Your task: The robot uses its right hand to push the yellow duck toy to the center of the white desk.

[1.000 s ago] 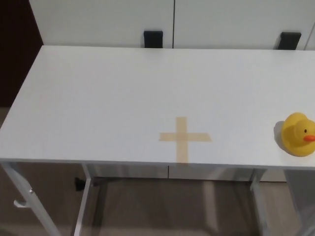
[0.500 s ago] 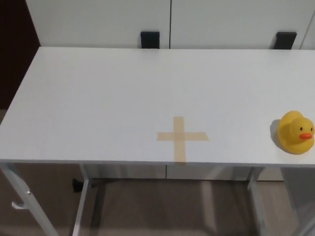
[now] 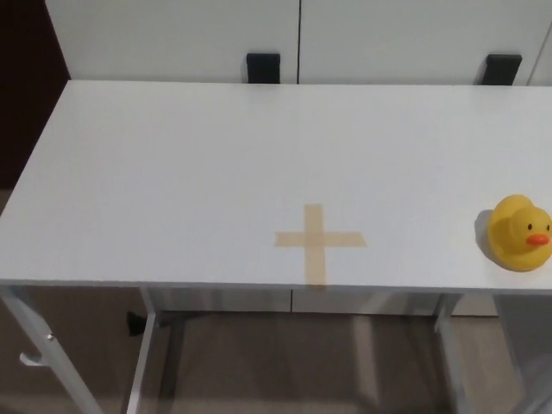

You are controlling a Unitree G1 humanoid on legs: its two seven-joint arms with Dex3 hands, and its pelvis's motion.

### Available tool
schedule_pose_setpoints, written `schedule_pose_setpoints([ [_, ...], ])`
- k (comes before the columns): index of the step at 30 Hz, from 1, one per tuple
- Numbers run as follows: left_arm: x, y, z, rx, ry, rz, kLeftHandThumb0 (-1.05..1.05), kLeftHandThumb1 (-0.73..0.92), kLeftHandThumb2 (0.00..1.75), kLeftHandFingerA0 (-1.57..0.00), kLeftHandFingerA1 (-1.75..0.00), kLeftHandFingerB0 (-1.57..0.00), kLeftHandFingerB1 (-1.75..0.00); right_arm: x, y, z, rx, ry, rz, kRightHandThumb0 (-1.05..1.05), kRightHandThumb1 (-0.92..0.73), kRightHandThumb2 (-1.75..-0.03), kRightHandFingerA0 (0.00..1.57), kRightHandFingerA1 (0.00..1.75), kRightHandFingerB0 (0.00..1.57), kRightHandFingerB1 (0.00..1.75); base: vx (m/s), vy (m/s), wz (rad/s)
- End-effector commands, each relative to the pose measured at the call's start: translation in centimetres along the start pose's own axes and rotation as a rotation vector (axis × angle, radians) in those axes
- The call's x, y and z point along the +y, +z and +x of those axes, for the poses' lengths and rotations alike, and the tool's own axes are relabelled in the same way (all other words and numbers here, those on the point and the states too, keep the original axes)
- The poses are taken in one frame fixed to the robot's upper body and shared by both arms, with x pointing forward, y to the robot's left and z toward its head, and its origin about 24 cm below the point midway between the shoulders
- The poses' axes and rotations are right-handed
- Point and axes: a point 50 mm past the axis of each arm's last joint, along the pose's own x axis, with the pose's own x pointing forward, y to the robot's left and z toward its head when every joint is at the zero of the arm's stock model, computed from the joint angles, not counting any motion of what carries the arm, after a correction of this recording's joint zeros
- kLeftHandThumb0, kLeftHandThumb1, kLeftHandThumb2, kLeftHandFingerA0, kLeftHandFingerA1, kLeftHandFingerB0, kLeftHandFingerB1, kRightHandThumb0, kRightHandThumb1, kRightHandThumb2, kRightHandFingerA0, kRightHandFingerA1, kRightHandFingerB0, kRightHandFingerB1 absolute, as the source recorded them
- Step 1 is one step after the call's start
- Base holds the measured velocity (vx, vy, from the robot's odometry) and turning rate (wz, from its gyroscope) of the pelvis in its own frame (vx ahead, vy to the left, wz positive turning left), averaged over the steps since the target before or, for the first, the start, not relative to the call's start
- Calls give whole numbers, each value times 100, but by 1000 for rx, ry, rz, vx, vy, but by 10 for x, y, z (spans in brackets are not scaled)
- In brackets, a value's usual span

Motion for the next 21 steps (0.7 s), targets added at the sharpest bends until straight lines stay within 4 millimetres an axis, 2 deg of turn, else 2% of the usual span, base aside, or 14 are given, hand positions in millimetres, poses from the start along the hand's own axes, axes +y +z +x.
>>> schedule_pose_setpoints([
  [1,5,0,-1,-38,19,13,-10,54,85,-90,-90,-83,-91,60,11,15,5,156,-28,-77,-77,-120,1,26,8,32,0,0,0],
  [2,4,1,-1,-41,17,18,-11,55,84,-90,-91,-83,-91,71,11,17,12,193,-64,-80,-80,-120,3,22,9,28,0,0,0],
  [3,4,1,-1,-41,16,19,-11,55,84,-90,-91,-83,-91,72,11,18,15,199,-73,-80,-80,-120,3,22,9,28,0,0,0],
  [5,3,1,-1,-42,15,19,-10,55,90,-89,-89,-85,-91,89,7,20,21,271,-165,-79,-82,-122,0,24,8,29,-4,-1,5],
  [6,3,0,-1,-37,13,1,-9,55,87,-89,-88,-84,-89,97,4,21,27,304,-207,-88,-92,-86,0,27,13,25,-9,-3,6],
  [8,2,-1,-1,-35,12,-7,-9,55,87,-89,-88,-84,-89,100,3,22,29,314,-223,-88,-92,-86,0,27,13,25,-4,-2,4],
  [9,3,-1,-1,-39,11,-1,-12,48,101,-90,-92,-84,-91,104,1,23,35,324,-236,-95,-84,-126,3,27,9,23,0,0,0],
  [10,3,-1,-1,-41,10,3,-12,48,101,-90,-92,-84,-91,107,0,23,40,332,-246,-95,-84,-126,3,27,9,23,0,0,0],
  [11,3,0,-1,-43,9,12,-13,54,84,-89,-91,-84,-91,111,-3,24,45,337,-254,-90,-81,-124,2,31,13,28,0,0,0],
  [14,4,2,0,-46,8,18,-10,54,90,-89,-90,-87,-91,114,-9,23,53,343,-266,-88,-78,-122,5,34,10,31,0,0,0],
  [15,4,2,0,-47,8,28,-10,58,79,-87,-85,-81,-87,117,-16,21,77,360,-283,-95,-83,-124,3,19,14,25,0,0,0],
  [19,3,-1,-1,-41,6,44,-10,58,79,-87,-85,-81,-87,120,-25,18,111,380,-302,-95,-83,-124,3,19,14,25,0,0,0],
  [20,2,-1,-1,-37,6,43,-10,56,81,-89,-86,-80,-87,124,-31,16,125,389,-296,-90,-91,-84,1,28,11,26,0,0,0],
  [21,2,-1,-1,-37,6,43,-10,56,81,-89,-86,-80,-87,124,-31,16,125,389,-296,-90,-91,-84,1,28,11,26,0,0,0],
])
